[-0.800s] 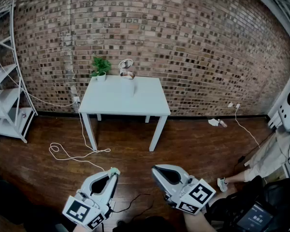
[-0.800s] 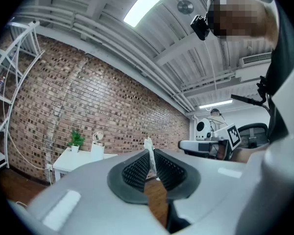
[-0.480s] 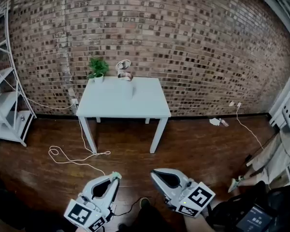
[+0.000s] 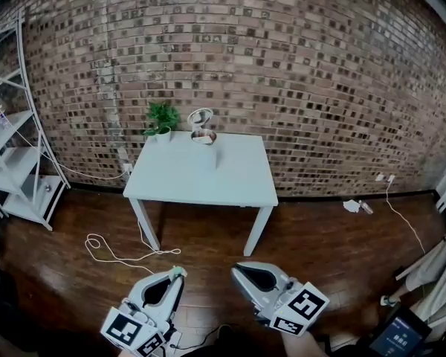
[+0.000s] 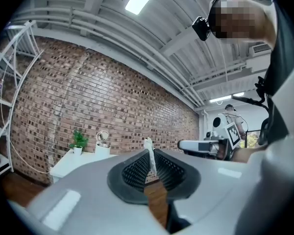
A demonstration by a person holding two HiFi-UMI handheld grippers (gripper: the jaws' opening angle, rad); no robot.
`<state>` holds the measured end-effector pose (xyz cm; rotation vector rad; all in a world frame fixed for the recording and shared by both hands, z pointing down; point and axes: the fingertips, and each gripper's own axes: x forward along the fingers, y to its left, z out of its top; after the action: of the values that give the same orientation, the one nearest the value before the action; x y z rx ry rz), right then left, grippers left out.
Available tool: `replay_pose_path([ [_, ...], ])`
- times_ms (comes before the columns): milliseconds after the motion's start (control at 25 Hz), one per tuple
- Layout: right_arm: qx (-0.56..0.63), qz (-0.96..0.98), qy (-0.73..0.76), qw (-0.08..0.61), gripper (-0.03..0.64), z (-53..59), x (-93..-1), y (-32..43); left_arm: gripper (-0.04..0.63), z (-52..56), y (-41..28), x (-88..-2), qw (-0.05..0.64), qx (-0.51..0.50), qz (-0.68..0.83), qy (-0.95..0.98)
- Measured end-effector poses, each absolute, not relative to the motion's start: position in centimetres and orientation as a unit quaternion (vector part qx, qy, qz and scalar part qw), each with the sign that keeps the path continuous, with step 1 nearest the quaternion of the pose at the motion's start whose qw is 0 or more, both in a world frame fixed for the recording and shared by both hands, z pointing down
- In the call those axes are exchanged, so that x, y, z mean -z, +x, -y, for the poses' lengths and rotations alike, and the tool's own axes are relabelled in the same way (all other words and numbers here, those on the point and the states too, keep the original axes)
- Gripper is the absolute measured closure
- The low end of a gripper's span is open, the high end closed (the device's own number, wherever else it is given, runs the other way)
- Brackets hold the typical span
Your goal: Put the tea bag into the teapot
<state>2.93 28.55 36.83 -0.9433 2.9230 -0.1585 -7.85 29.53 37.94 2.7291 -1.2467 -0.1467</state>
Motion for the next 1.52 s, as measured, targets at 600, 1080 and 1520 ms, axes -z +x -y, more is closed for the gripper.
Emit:
replay_pose_path([
  [600,0.048,-0.965,-0.254,0.042,0.616,-18.9,-35.6,6.6,0.563,-18.9,-4.6,-36.3,0.062,0.025,0.45,0.891],
  [1080,0.057,-0.958,-0.276,0.041,0.615,-8.6,-36.5,6.0,0.563,-8.3,-5.9,-37.2,0.06,0.02,0.43,0.901],
  [1520,0.061,-0.951,-0.302,0.034,0.615,4.0,-35.6,1.1,0.563,3.8,-10.5,-36.4,0.06,0.018,0.404,0.912],
])
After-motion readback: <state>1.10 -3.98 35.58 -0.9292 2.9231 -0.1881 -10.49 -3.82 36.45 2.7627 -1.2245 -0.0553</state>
